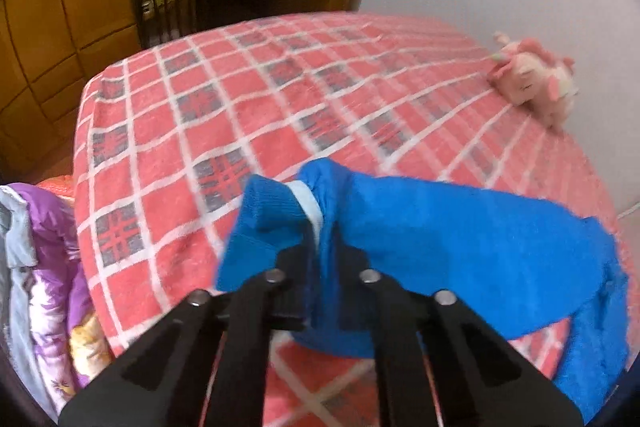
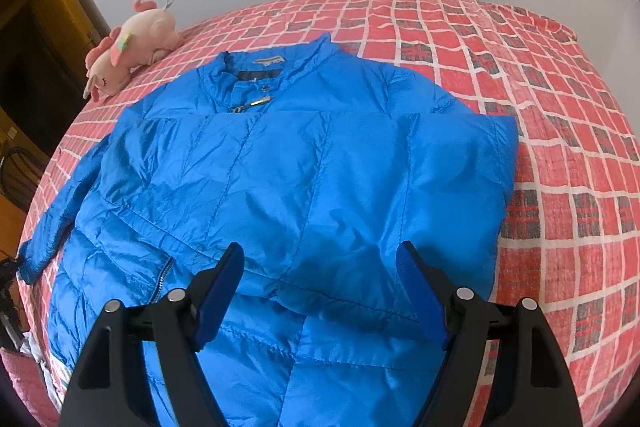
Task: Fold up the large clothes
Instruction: 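Lay the sleeve across the jacket body with the left tool and release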
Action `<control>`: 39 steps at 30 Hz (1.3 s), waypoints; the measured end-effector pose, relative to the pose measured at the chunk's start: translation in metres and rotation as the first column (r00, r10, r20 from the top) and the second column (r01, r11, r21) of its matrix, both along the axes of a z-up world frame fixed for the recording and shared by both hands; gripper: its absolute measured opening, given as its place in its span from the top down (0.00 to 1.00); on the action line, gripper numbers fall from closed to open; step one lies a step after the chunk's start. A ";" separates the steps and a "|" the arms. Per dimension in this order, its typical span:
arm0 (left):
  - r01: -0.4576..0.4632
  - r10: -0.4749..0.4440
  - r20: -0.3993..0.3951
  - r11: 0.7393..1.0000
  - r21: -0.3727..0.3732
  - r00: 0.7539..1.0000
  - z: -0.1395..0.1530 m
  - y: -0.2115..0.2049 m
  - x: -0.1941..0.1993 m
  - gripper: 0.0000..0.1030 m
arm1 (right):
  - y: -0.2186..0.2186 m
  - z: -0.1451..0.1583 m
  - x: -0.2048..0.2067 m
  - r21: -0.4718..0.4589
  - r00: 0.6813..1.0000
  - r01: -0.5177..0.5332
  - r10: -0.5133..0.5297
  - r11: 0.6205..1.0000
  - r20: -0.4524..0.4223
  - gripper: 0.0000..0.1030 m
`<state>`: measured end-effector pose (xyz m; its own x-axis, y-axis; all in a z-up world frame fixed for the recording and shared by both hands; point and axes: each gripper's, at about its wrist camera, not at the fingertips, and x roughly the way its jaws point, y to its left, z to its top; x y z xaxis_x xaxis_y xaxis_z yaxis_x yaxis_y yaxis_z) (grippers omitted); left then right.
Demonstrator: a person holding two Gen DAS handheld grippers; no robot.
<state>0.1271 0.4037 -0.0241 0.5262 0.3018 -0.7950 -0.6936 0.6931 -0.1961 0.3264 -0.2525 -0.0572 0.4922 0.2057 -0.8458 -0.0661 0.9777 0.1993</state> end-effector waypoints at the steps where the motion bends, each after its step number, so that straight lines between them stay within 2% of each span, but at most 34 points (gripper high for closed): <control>1: 0.019 -0.019 0.027 1.000 -0.005 0.999 0.006 -0.006 0.001 0.97 | 0.000 0.000 0.000 0.000 1.000 0.001 -0.001 1.000 0.000 0.24; 5: 0.096 -0.096 0.104 0.995 0.012 0.990 0.029 -0.034 0.014 0.97 | -0.002 0.000 0.001 0.003 1.000 0.003 -0.003 1.000 0.000 0.24; 9: 0.191 -0.196 0.159 0.980 0.047 0.968 0.054 -0.079 0.040 0.98 | -0.002 0.000 0.001 0.004 1.000 0.002 -0.002 1.000 -0.001 0.24; 14: 0.328 -0.339 0.201 0.941 0.089 0.919 0.079 -0.142 0.079 0.98 | -0.004 0.000 0.002 0.007 1.000 0.006 -0.006 1.000 -0.004 0.24; 19: 0.453 -0.465 0.184 0.885 0.102 0.866 0.080 -0.213 0.130 0.98 | -0.007 0.000 0.003 0.010 1.000 0.010 -0.009 1.000 -0.003 0.24; 23: 0.551 -0.561 0.175 0.828 0.106 0.809 0.077 -0.271 0.158 0.98 | -0.009 0.000 0.005 0.011 1.000 0.013 -0.013 1.000 -0.001 0.24; 28: 0.674 -0.684 0.157 0.729 0.121 0.712 0.071 -0.350 0.182 0.98 | -0.011 -0.002 0.006 0.012 1.000 0.017 -0.017 1.000 -0.004 0.24; 31: 0.721 -0.732 0.135 0.682 0.124 0.668 0.060 -0.384 0.190 0.98 | -0.013 -0.001 0.006 0.012 1.000 0.020 -0.020 1.000 -0.002 0.24; 33: 0.748 -0.757 0.115 0.653 0.117 0.643 0.048 -0.403 0.194 0.98 | -0.014 -0.001 0.007 0.012 1.000 0.022 -0.022 1.000 -0.001 0.24; 39: 0.795 -0.798 0.047 0.602 0.072 0.600 0.007 -0.437 0.209 0.98 | -0.014 -0.008 0.010 0.002 1.000 0.026 -0.026 1.000 -0.013 0.24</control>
